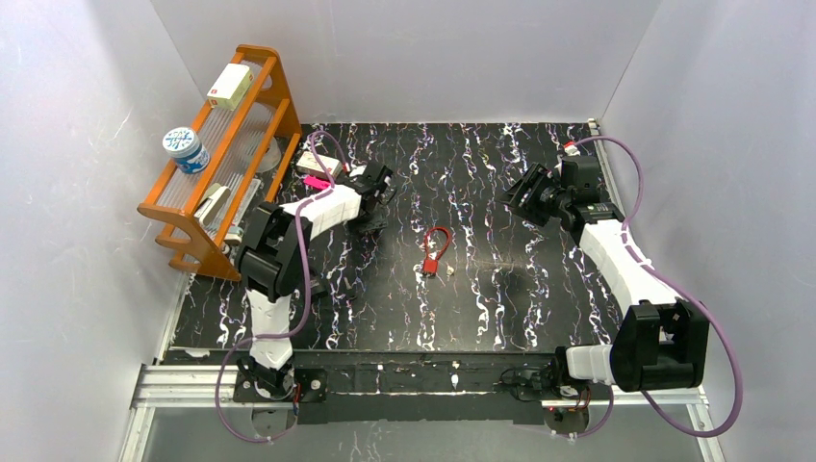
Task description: Unlock with the key
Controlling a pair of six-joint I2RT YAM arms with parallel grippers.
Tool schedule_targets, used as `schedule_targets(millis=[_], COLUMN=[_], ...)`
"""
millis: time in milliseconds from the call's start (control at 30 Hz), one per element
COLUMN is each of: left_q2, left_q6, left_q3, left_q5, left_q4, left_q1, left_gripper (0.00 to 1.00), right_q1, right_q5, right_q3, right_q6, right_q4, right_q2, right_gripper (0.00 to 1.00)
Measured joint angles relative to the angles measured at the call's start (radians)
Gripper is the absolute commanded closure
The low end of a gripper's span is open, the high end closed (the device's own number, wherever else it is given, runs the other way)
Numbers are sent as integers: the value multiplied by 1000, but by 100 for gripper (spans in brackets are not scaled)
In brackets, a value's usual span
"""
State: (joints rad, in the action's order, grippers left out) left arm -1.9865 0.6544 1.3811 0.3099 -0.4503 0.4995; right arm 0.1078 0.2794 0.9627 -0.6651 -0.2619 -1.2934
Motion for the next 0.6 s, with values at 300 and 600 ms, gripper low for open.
schedule_targets(millis=[300, 600], left_q2=[-31, -36], left_q6=[-8, -6], left_q3=[35, 41], left_q5=[18, 23], left_q4=[31, 34], left_q1=[0, 0], left_gripper=[70, 81], right_q1=[0, 4], right_q5=[11, 68], right_q3=[-2, -2], right_q6=[3, 18], right_q4=[0, -21], right_q2=[-22, -85], right_gripper=[42, 46])
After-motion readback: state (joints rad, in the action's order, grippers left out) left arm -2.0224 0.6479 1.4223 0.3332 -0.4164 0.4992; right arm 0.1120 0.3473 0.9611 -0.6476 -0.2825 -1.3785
